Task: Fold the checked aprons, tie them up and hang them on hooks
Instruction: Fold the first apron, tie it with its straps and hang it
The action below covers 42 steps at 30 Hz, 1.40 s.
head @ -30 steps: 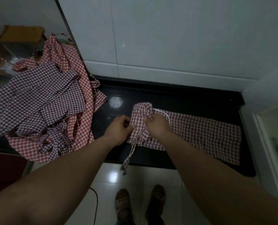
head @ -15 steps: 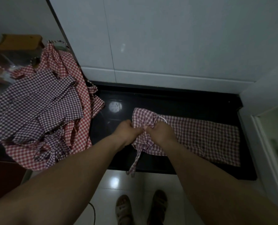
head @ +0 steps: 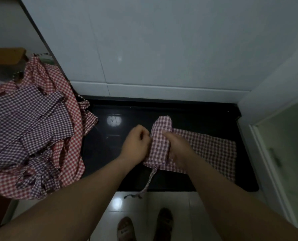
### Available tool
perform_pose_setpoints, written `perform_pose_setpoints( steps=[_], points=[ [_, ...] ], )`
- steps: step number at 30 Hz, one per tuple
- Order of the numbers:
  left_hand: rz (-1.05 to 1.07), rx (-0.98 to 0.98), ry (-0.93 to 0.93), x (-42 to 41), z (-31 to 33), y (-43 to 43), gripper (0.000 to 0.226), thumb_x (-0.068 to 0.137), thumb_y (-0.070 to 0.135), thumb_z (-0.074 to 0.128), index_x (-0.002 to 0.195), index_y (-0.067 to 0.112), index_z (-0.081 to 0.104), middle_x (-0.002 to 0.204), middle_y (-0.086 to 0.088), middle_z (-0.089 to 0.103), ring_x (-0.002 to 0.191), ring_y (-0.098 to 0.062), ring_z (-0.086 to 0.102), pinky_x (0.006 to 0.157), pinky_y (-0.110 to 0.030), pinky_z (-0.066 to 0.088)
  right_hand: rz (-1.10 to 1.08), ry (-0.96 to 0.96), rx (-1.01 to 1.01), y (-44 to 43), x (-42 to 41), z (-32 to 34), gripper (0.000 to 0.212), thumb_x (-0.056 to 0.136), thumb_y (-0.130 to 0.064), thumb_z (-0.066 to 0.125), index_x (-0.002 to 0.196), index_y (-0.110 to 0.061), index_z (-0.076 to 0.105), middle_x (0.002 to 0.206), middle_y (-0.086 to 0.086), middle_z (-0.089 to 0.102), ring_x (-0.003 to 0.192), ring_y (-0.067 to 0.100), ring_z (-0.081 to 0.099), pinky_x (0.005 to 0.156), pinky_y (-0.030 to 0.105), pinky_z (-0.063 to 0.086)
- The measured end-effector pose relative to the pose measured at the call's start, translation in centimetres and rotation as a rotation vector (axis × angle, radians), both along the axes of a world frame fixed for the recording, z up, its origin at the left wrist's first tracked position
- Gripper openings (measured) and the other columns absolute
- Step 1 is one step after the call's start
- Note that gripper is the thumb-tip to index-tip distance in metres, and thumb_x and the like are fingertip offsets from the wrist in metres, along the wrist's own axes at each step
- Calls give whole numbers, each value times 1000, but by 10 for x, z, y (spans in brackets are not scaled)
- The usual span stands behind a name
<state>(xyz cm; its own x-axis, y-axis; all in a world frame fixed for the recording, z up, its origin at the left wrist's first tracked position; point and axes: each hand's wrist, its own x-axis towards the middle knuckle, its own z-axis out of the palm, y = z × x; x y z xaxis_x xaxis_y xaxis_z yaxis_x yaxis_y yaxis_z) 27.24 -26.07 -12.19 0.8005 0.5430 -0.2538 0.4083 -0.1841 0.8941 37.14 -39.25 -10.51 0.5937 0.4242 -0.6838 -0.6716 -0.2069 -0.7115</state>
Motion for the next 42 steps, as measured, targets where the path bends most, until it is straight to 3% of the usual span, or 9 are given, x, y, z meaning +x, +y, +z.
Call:
perform_pose_setpoints(
  steps=[3, 8, 12, 16, 20, 30, 33, 39, 42],
  points=[
    [-10, -117, 230, 5, -16, 3, 35, 102, 52, 56, 118, 21, 61, 116, -2, 67, 102, -16, 64, 93, -39, 53, -40, 47, -29, -19, 11, -9, 26, 101, -36, 58, 115, -17, 68, 110, 10, 77, 104, 30, 74, 94, 51, 57],
    [-130, -153, 295, 18, -18, -14, 57, 91, 69, 63, 120, 19, 62, 113, 2, 72, 101, -14, 68, 95, -39, 57, 46, -89, -179, -47, 18, -30, 30, 104, -41, 48, 117, -22, 69, 115, 2, 74, 108, 24, 70, 102, 48, 53],
    [-134, -126, 321, 31, -14, -28, 56, 88, 67, 69, 114, 19, 58, 108, 2, 71, 96, -14, 69, 87, -37, 59, 119, -241, -322, -56, 21, -40, 40, 106, -45, 43, 133, -22, 60, 118, -1, 69, 106, 19, 67, 88, 35, 54],
    [-116, -209, 284, 31, -13, -34, 50, 88, 62, 72, 109, 19, 61, 107, 3, 72, 95, -13, 71, 81, -29, 58, 132, -154, -203, -59, 29, -44, 56, 97, -59, 55, 141, -25, 55, 130, 0, 68, 114, 20, 68, 99, 47, 57],
    [-3, -296, 191, 26, -22, -37, 47, 87, 57, 76, 111, 17, 67, 107, 1, 77, 96, -16, 75, 91, -43, 62, 201, -163, -182, -53, 33, -40, 51, 99, -57, 56, 141, -28, 52, 130, 0, 67, 113, 20, 68, 99, 47, 57],
    [50, -113, 232, 30, -29, -33, 32, 96, 40, 71, 110, 14, 57, 105, -1, 70, 93, -17, 69, 85, -40, 61, 310, -994, -670, -44, 14, -38, 24, 95, -43, 67, 98, -26, 49, 95, -7, 57, 79, 11, 57, 64, 30, 47],
    [45, -54, 244, 29, -23, -32, 29, 97, 39, 68, 107, 16, 54, 100, -1, 68, 89, -19, 68, 82, -41, 60, 428, -779, -518, -43, 10, -31, 14, 103, -39, 56, 96, -27, 55, 83, -4, 65, 74, 15, 64, 59, 29, 47],
    [-1, -37, 82, 38, 19, -39, 33, 93, 50, 67, 100, 21, 51, 92, -1, 69, 83, -18, 70, 77, -43, 59, 314, -220, -97, -40, 12, -11, 42, 105, -63, 35, 116, -36, 65, 113, -2, 73, 101, 10, 69, 92, 36, 57],
    [-164, -56, 11, 44, 26, -57, 38, 90, 59, 64, 93, 23, 55, 94, -5, 67, 89, -21, 66, 81, -47, 58, 162, 44, 82, -55, 20, -14, 66, 95, -79, 34, 132, -36, 68, 132, -2, 70, 122, 16, 66, 112, 46, 47]
  ],
)
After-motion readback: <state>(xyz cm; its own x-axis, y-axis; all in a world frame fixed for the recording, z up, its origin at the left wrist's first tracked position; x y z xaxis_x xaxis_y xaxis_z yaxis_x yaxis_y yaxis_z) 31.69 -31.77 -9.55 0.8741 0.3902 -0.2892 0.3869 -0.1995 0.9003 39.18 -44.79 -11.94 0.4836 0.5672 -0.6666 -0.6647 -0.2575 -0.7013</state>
